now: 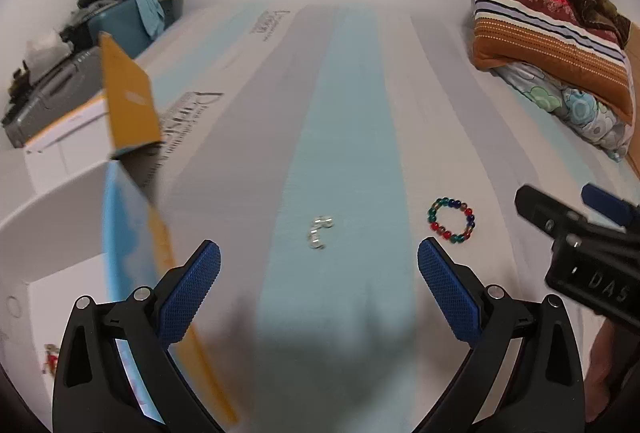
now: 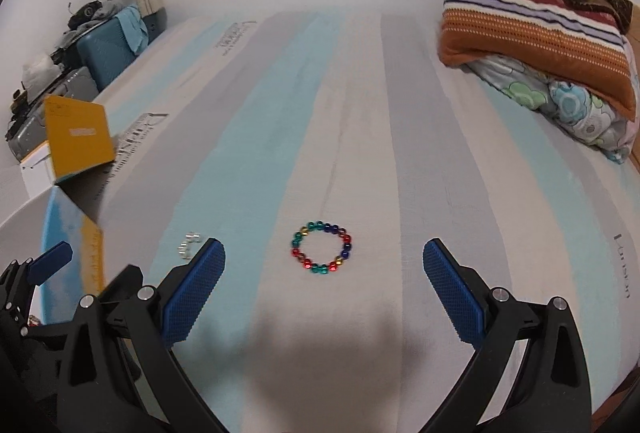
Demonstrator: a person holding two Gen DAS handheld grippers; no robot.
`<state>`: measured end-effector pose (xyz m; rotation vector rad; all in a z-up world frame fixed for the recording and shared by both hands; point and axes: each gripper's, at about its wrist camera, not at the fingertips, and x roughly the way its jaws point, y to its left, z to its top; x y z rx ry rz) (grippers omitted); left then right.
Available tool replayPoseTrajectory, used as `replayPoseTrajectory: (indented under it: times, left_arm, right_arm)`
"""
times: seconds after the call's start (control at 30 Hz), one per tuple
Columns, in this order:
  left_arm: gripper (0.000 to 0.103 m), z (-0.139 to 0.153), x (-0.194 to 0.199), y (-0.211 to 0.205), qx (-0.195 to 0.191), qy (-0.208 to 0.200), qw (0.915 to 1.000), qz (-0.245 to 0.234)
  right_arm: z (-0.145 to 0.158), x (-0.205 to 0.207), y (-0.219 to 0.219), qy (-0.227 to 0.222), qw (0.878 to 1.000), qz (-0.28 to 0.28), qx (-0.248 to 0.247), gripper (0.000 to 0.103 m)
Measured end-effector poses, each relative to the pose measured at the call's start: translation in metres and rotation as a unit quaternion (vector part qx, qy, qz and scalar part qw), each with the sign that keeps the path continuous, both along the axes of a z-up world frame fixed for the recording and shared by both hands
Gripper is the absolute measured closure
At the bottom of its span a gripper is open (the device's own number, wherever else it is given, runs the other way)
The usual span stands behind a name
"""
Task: Organize jewelry
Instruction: 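Move both tools back over the multicolour bracelet and pearl charms on the bed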
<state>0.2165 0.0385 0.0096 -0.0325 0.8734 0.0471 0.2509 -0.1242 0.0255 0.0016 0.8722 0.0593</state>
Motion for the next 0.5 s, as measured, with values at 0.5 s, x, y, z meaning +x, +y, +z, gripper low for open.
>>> replayPoseTrajectory:
  times: [0.5]
  left_arm:
    - [0.006,-0.057,0.052,-0.015,0.002,0.036,0.9993,0.005]
  right_arm:
    - [-0.059,0.045,-0.029,0.035,0.999,-0.006,0.017,0.008]
